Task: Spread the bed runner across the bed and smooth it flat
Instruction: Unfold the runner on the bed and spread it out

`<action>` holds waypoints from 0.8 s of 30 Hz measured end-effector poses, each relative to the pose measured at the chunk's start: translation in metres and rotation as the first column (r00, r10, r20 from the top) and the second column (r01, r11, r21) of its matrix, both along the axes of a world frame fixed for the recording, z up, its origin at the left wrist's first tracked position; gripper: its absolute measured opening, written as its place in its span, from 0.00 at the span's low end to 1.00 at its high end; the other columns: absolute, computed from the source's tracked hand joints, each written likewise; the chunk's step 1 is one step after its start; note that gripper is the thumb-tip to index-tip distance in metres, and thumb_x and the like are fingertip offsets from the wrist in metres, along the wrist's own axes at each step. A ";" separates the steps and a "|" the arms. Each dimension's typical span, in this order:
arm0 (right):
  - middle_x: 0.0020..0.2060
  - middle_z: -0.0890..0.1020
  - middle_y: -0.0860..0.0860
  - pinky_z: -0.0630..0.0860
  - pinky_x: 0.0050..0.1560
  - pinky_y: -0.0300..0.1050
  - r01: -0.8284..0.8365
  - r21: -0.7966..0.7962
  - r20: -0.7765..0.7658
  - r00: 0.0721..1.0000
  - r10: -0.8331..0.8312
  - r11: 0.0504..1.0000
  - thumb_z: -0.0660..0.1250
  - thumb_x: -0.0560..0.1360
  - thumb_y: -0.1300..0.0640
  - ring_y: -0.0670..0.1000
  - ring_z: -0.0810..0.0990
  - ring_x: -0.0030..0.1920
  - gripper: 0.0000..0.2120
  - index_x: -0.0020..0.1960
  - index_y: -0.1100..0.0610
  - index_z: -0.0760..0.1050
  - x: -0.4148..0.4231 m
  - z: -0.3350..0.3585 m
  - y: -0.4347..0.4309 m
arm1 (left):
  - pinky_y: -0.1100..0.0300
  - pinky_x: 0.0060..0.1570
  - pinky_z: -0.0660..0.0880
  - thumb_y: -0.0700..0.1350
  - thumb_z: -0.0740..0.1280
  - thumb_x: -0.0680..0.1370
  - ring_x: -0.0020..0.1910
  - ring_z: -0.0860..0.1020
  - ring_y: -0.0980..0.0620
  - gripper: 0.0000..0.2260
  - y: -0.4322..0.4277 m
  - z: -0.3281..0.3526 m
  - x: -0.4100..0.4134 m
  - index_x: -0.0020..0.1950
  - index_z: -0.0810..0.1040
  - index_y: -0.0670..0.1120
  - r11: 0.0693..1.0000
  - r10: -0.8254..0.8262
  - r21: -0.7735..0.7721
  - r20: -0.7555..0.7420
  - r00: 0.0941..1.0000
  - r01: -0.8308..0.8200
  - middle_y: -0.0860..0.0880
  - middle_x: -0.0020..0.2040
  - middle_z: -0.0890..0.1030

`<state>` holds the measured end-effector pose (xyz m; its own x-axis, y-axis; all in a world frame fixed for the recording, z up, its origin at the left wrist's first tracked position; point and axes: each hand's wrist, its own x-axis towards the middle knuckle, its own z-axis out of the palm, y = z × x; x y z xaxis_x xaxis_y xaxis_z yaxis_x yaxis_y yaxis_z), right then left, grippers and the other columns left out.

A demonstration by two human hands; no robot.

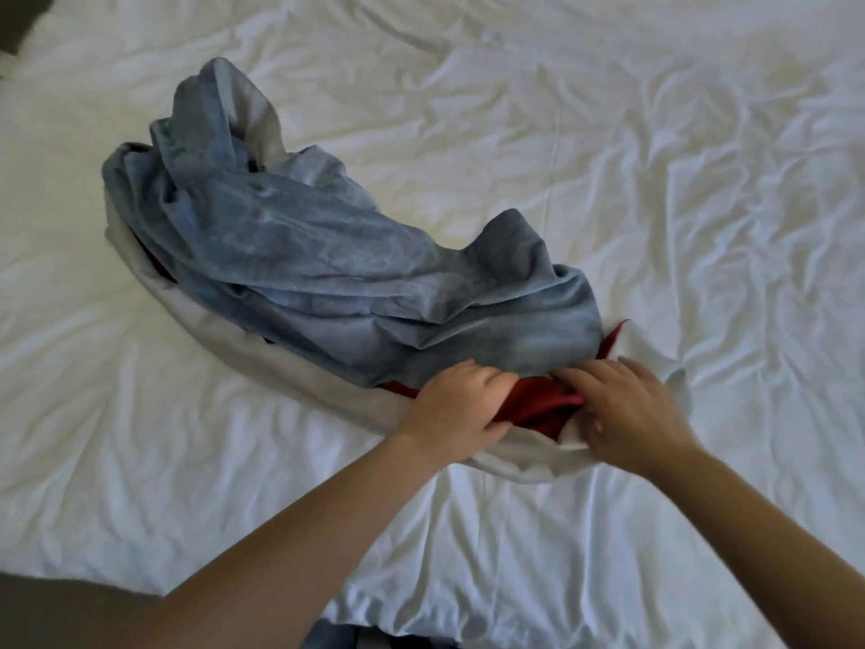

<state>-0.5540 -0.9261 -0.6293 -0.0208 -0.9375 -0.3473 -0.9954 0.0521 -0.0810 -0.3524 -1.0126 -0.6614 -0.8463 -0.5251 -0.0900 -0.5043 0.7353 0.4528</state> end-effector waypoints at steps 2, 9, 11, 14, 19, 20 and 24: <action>0.55 0.79 0.43 0.66 0.63 0.46 -0.050 0.141 -0.047 0.997 0.057 0.989 0.64 0.67 0.56 0.49 0.76 0.58 0.24 0.62 0.45 0.74 -0.018 -0.008 0.008 | 0.51 0.46 0.78 0.47 0.72 0.72 0.47 0.79 0.45 0.15 0.010 0.000 -0.019 0.56 0.78 0.44 1.000 0.029 0.009 0.095 0.995 -0.030 0.45 0.48 0.81; 0.27 0.80 0.48 0.76 0.57 0.52 -0.118 -0.093 -0.175 0.979 0.101 0.989 0.75 0.54 0.67 0.51 0.81 0.31 0.14 0.37 0.53 0.83 -0.032 -0.020 0.058 | 0.60 0.22 0.75 0.36 0.77 0.59 0.28 0.78 0.52 0.09 0.039 -0.008 -0.022 0.34 0.82 0.47 0.988 0.006 -0.151 0.118 0.993 0.012 0.50 0.29 0.79; 0.26 0.80 0.49 0.80 0.48 0.50 -0.094 -0.186 -0.145 0.987 0.068 0.978 0.72 0.55 0.66 0.53 0.81 0.29 0.11 0.35 0.55 0.82 -0.022 -0.024 0.083 | 0.60 0.22 0.75 0.37 0.77 0.60 0.29 0.79 0.53 0.10 0.050 -0.012 -0.016 0.36 0.83 0.47 0.985 -0.040 -0.162 0.132 0.991 0.061 0.51 0.31 0.80; 0.26 0.80 0.50 0.77 0.30 0.41 -0.007 -0.142 -0.012 1.000 0.005 0.990 0.78 0.50 0.66 0.54 0.78 0.24 0.14 0.34 0.56 0.82 -0.002 -0.036 0.118 | 0.61 0.20 0.74 0.38 0.79 0.57 0.29 0.79 0.52 0.12 0.070 -0.020 -0.004 0.36 0.83 0.48 0.978 -0.117 -0.150 0.164 0.979 0.142 0.51 0.30 0.79; 0.30 0.81 0.48 0.74 0.24 0.39 0.128 0.063 0.058 0.990 -0.131 0.990 0.78 0.56 0.62 0.50 0.78 0.26 0.13 0.38 0.51 0.82 0.022 -0.043 0.139 | 0.63 0.18 0.71 0.40 0.79 0.55 0.28 0.77 0.53 0.13 0.082 -0.029 -0.001 0.32 0.79 0.49 0.970 -0.178 -0.112 0.278 0.944 0.216 0.53 0.29 0.77; 0.37 0.83 0.48 0.75 0.29 0.41 0.167 0.121 0.056 0.983 -0.175 0.978 0.73 0.64 0.59 0.50 0.80 0.31 0.11 0.46 0.49 0.81 0.023 -0.041 0.137 | 0.62 0.19 0.71 0.42 0.78 0.58 0.29 0.77 0.52 0.09 0.081 -0.027 -0.004 0.32 0.79 0.49 0.973 -0.174 -0.107 0.234 0.957 0.203 0.52 0.29 0.77; 0.40 0.82 0.48 0.75 0.34 0.45 0.380 0.048 0.096 0.919 -0.383 0.924 0.60 0.74 0.48 0.53 0.81 0.40 0.08 0.46 0.49 0.76 0.002 -0.022 0.119 | 0.56 0.24 0.74 0.42 0.66 0.71 0.33 0.79 0.47 0.05 0.062 -0.013 -0.044 0.39 0.81 0.44 0.957 -0.224 -0.200 -0.041 0.974 0.212 0.48 0.33 0.79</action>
